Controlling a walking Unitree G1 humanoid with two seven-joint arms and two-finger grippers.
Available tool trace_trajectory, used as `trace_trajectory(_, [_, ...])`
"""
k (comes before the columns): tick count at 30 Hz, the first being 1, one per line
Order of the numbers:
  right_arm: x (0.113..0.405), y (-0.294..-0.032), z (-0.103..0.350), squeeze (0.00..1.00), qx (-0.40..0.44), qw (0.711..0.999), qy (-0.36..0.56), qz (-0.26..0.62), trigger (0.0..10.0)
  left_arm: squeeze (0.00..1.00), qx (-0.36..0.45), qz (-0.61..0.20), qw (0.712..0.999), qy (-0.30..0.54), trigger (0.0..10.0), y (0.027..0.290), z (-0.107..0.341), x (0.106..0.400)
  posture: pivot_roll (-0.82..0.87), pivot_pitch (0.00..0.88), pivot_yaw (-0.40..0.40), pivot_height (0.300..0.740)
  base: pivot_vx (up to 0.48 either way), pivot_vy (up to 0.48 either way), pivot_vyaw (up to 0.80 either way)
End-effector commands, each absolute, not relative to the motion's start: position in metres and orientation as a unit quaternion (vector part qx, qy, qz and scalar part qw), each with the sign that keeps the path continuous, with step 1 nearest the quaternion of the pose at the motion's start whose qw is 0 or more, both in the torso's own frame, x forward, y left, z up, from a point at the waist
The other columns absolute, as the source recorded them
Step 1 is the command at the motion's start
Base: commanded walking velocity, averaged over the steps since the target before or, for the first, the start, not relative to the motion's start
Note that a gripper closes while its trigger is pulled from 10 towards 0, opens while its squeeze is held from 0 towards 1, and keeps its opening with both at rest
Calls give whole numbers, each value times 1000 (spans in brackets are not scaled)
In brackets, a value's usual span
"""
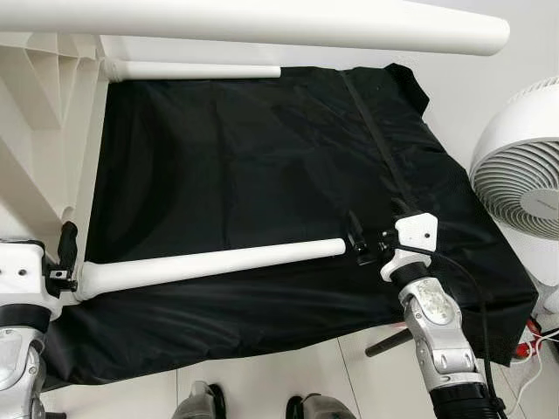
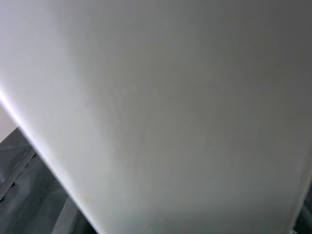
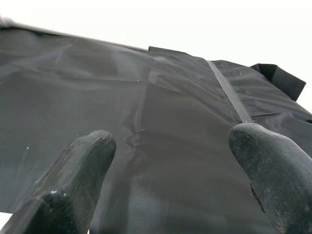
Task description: Building children table
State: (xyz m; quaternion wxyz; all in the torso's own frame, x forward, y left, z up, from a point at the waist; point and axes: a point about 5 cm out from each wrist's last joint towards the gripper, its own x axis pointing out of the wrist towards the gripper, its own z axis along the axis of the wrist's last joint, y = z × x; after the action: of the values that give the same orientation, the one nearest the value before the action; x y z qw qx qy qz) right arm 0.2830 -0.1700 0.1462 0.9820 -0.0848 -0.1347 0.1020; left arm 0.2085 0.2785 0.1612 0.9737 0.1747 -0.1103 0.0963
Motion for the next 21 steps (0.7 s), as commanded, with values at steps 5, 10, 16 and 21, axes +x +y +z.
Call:
trace_trajectory(5, [283,-171,143,0,-87,982,-132,104,10000,1000,222,111,963,-102,10000,290,164,201,-13,156,-14,740,0,0,0])
trace_trajectory(10, [283,-171,143,0,-88,982,-133,104,10000,1000,218,110,964,-105,10000,289,163,200,-11,154,-11,740,0,0,0])
trace_trajectory(16, [284,-171,143,0,-88,982,-133,105,10000,0,207,116,966,-105,10000,288,163,196,2,148,-10,740,0,0,0])
trace_trajectory(21, [286,-170,141,0,-87,981,-133,109,10000,0,162,99,976,-110,10000,281,161,188,20,148,-11,740,0,0,0])
